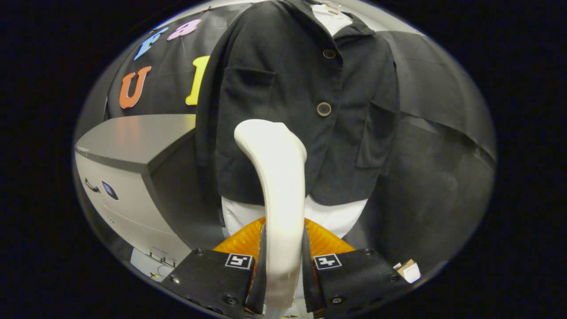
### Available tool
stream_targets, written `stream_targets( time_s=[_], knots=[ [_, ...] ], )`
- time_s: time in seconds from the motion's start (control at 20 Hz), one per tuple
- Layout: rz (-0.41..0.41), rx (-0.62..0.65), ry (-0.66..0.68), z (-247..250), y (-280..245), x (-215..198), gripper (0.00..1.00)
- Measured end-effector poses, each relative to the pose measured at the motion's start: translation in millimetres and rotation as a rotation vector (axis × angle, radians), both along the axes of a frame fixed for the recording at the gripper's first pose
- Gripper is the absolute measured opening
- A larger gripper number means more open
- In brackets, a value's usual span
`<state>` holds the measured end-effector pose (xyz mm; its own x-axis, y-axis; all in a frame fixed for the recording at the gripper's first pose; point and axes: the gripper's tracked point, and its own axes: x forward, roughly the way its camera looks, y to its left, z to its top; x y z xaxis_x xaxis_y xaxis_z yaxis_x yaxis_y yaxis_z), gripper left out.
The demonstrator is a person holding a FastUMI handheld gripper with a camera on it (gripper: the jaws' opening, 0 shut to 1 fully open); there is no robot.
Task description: Iron the clothes twice with a garment steamer, once on the left side and once on the right side.
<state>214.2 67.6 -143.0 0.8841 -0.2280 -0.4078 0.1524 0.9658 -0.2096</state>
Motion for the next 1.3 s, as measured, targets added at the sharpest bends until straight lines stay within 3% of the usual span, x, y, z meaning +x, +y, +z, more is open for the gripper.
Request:
stream_targets(
  time_s=[0.45, 0.75, 1.0, 1.3],
  knots=[
    [-0.046, 0.003, 0.114, -61.4, 0.9, -10.5, 0.37],
    [-0.073, 0.033, 0.141, -71.8, 6.9, -18.8, 0.37],
    [-0.107, 0.081, 0.092, -45.6, 8.1, -35.8, 0.37],
    [-0.218, 0.132, -0.053, 35.0, -25.6, -67.6, 0.37]
  ],
)
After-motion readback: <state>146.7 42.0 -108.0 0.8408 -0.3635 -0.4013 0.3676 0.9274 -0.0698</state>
